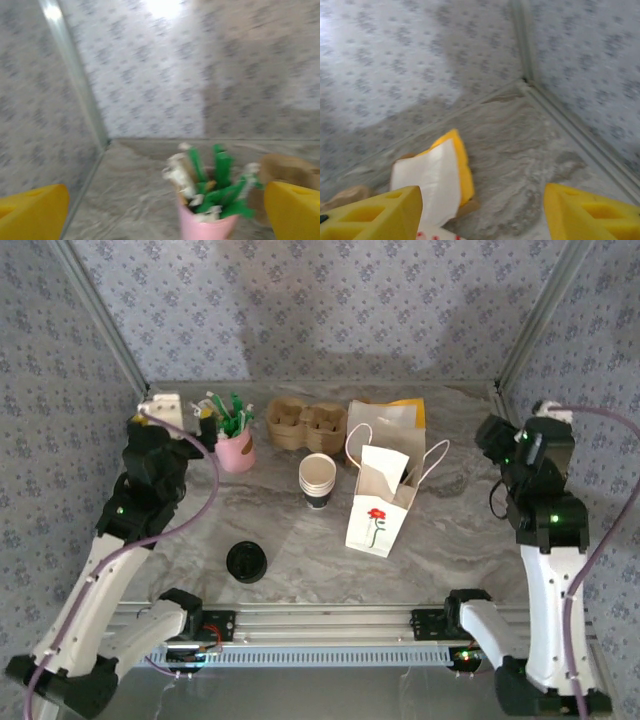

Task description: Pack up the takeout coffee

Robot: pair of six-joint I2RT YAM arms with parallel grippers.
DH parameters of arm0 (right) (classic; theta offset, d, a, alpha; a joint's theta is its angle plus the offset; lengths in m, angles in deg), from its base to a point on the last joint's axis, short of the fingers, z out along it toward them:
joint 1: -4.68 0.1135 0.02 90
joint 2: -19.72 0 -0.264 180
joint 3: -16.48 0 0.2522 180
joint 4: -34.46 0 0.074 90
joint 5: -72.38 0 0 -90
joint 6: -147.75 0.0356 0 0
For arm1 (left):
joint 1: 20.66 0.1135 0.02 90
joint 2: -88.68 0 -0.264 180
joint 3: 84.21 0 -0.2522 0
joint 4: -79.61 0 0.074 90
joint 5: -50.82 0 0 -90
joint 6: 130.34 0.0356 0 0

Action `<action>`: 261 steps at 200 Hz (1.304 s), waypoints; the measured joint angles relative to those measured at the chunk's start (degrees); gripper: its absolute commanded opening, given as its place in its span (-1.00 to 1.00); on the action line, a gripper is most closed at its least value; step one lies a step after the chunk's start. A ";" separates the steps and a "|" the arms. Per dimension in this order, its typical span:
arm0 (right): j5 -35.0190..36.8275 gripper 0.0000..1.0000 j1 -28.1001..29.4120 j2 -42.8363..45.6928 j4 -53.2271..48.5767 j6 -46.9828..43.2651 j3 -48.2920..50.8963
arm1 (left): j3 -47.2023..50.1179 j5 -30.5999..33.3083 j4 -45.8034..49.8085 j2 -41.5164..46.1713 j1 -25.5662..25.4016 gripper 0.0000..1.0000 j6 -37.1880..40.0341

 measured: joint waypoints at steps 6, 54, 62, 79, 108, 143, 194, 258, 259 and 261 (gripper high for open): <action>-0.37 0.37 -1.88 1.36 1.11 0.26 3.17 | 2.75 0.37 -0.68 1.25 1.84 0.99 -0.35; 1.99 0.53 -7.17 8.83 17.55 -1.09 34.07 | 25.53 -0.42 -7.89 5.70 11.04 0.99 -2.62; 2.43 0.55 -7.15 8.90 21.09 -2.34 38.80 | 29.33 -1.33 -9.49 6.05 12.11 0.99 -2.80; 3.23 0.58 -6.43 9.01 28.94 -5.11 47.01 | 36.20 -3.02 -13.18 6.51 13.49 0.99 -3.13; 3.56 0.64 -3.61 4.98 43.78 -9.35 55.21 | 43.39 -6.84 -21.27 3.56 15.08 0.99 -3.15; 3.15 0.69 1.75 -8.13 63.54 -14.88 58.23 | 45.33 -11.61 -35.58 -10.21 15.43 0.99 -3.10; -3.04 0.73 3.76 -28.79 86.14 -23.28 58.14 | 36.65 -17.18 -49.35 -33.24 15.67 1.00 0.66; -9.27 0.99 1.77 -39.60 95.62 -25.11 56.19 | 35.74 -24.30 -59.69 -39.85 21.66 0.99 0.35; -9.20 0.99 1.77 -39.60 95.58 -25.18 56.06 | 35.74 -24.39 -59.80 -39.85 21.66 1.00 0.35; -9.11 0.99 1.77 -39.60 95.25 -25.07 55.65 | 35.74 -24.52 -59.89 -39.85 21.66 1.00 0.37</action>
